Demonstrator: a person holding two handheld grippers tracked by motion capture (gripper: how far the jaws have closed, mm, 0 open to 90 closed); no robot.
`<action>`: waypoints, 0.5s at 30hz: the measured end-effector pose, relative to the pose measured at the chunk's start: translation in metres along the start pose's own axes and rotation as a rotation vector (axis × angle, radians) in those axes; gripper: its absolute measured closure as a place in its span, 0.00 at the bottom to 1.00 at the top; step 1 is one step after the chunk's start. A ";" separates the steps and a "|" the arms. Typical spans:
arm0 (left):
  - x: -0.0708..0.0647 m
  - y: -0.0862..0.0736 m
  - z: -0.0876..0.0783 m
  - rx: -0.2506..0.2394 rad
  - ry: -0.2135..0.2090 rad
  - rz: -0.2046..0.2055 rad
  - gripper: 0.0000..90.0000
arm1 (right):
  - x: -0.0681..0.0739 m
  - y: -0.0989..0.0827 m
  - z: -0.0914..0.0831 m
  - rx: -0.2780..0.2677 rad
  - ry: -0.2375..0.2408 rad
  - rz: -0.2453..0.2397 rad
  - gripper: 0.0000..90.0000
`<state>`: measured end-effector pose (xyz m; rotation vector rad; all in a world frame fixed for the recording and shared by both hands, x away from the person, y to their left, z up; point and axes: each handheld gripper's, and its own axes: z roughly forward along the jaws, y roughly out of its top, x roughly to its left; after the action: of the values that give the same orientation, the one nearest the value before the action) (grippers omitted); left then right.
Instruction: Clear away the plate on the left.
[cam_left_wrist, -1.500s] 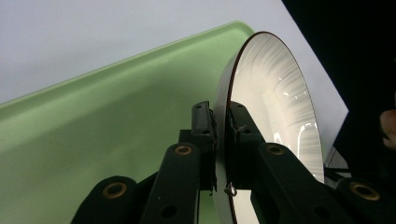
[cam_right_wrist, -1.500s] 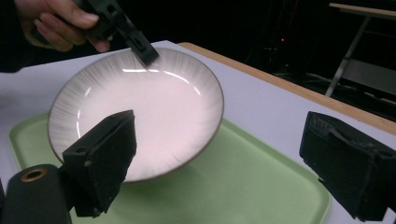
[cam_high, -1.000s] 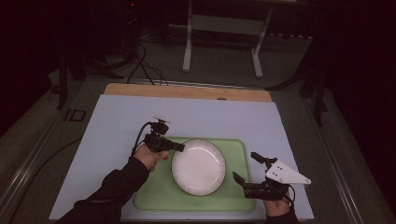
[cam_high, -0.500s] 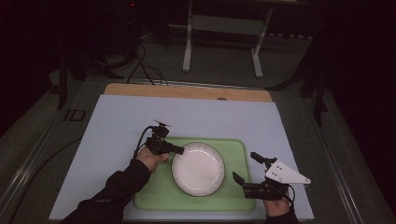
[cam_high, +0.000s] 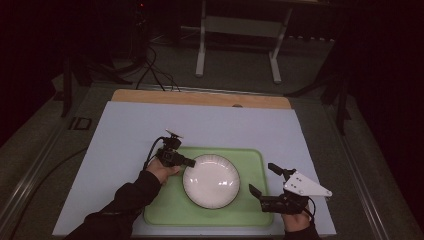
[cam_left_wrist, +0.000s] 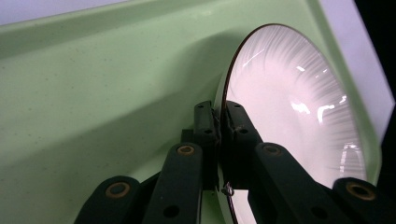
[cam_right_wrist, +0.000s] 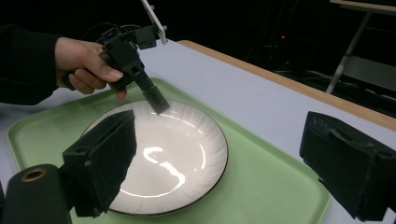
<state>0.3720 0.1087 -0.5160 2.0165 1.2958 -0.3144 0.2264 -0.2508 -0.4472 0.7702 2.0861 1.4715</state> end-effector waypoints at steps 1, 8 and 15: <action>0.000 0.000 0.001 0.010 0.012 0.008 0.94 | 0.000 0.000 0.000 0.000 -0.001 -0.001 0.12; 0.000 0.000 0.003 0.014 0.025 0.019 0.94 | -0.001 -0.001 0.001 0.004 -0.001 0.011 0.12; -0.002 0.001 0.003 0.024 0.035 0.035 0.93 | -0.001 -0.001 0.002 0.006 0.001 0.008 0.12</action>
<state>0.3726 0.1051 -0.5171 2.0711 1.2830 -0.2806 0.2277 -0.2504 -0.4483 0.7808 2.0908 1.4705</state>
